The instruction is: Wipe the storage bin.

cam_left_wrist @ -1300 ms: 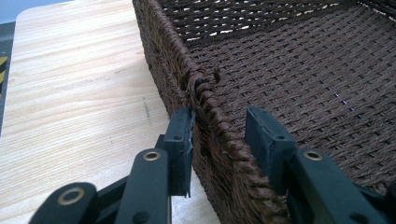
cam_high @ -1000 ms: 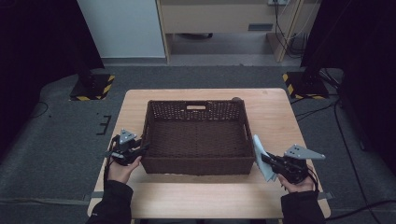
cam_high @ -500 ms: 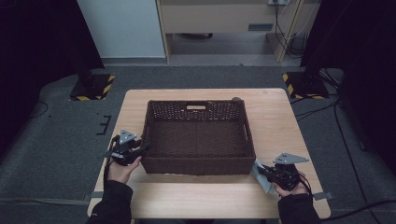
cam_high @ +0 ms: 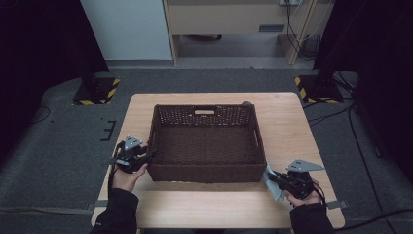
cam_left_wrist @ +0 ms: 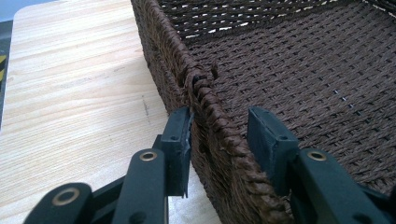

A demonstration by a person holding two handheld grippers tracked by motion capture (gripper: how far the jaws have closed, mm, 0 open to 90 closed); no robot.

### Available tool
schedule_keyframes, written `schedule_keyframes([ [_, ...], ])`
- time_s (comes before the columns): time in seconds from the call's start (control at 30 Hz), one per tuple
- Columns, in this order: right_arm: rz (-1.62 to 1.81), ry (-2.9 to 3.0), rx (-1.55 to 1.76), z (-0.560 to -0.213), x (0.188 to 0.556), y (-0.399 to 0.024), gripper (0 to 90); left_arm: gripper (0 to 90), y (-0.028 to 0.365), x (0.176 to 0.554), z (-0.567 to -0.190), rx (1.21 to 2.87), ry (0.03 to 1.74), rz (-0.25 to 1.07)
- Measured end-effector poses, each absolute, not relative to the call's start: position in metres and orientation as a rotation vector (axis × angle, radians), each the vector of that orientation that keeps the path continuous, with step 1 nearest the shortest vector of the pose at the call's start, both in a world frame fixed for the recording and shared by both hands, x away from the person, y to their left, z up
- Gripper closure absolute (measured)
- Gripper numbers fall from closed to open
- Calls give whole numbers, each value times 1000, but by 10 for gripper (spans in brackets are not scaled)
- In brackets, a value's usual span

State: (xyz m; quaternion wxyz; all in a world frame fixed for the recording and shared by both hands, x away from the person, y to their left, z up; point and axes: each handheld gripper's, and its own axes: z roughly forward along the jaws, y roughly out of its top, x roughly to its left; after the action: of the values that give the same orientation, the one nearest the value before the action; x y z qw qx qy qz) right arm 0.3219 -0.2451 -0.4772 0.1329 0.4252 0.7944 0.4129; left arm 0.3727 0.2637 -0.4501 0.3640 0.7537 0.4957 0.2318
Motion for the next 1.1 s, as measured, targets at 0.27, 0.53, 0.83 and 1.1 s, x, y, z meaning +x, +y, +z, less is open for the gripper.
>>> schedule_keyframes([
  [0.27,1205,2284,1230,-472,320,-248,835,592,263,372,-450,1942,1275,604],
  [0.53,1371,2184,1142,-447,307,-252,836,592,264,372,-450,1936,1278,595],
  [0.83,1182,2331,1260,-480,316,-241,836,590,264,372,-450,1937,1278,593],
  [1.1,1402,2144,1170,-441,301,-253,835,588,263,372,-450,1946,1276,602],
])
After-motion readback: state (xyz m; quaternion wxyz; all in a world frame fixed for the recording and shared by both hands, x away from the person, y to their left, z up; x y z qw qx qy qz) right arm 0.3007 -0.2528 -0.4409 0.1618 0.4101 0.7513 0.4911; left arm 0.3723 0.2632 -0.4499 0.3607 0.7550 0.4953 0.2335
